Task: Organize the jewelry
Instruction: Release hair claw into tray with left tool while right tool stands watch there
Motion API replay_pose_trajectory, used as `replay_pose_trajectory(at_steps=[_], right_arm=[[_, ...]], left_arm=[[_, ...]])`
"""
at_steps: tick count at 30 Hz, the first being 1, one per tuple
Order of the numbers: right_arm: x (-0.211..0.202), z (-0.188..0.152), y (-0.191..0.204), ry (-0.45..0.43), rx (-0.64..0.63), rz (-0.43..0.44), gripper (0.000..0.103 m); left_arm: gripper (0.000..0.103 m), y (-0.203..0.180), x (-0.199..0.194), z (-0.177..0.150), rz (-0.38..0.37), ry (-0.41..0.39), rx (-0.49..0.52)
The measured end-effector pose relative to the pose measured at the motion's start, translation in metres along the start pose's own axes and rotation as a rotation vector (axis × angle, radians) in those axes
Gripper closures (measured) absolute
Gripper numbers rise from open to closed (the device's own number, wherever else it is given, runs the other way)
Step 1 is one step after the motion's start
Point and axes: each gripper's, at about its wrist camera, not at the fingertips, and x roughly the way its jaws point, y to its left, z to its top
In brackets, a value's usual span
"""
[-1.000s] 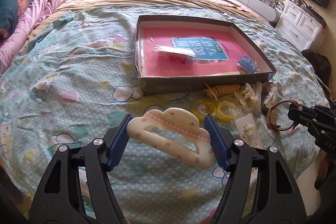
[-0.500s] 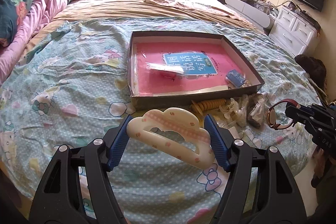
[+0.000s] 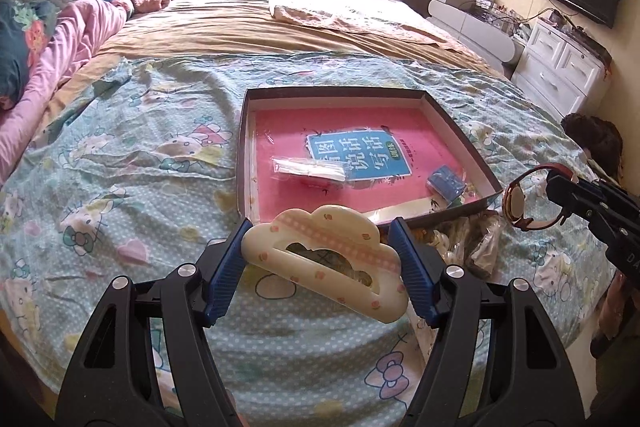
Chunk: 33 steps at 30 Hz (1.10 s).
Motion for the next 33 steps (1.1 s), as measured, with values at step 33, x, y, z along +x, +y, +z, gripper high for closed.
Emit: replay_pose_trajectory(at_steps=[33], right_arm=[[0.071,0.023,-0.084,0.02,0.09,-0.159,0.088]], left_arm=[[0.041,-0.032,0.094,0.033,-0.019,0.096,0.017]])
